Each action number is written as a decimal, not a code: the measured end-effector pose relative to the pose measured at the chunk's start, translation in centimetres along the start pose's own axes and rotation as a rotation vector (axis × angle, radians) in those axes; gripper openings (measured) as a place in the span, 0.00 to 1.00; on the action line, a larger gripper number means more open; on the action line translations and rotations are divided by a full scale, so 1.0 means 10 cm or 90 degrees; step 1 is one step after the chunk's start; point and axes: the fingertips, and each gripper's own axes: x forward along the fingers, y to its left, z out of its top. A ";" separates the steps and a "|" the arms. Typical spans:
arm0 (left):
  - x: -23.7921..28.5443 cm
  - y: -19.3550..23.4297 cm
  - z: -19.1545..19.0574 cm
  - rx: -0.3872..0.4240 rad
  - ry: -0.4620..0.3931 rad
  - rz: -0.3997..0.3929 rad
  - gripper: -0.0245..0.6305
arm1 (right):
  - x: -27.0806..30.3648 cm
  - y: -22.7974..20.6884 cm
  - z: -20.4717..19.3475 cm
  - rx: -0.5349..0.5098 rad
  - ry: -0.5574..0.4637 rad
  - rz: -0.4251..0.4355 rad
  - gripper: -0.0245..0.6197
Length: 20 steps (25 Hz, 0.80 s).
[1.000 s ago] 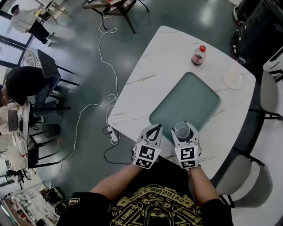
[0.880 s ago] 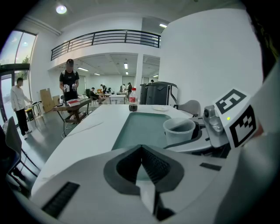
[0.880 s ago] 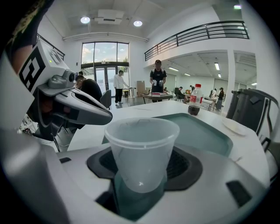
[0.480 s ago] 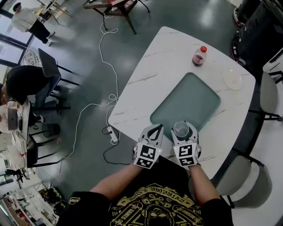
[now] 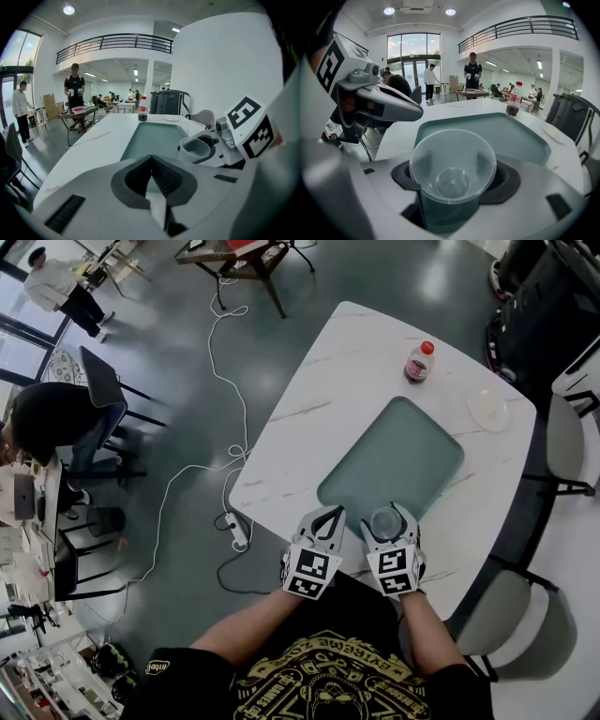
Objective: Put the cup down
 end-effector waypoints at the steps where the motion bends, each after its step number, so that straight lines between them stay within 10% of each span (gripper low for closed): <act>1: 0.00 0.00 0.01 0.000 -0.002 -0.001 0.05 | -0.01 0.00 0.00 0.000 0.000 -0.001 0.50; 20: -0.18 0.01 0.18 0.023 -0.032 -0.034 0.05 | -0.25 -0.01 -0.02 0.043 -0.012 -0.046 0.60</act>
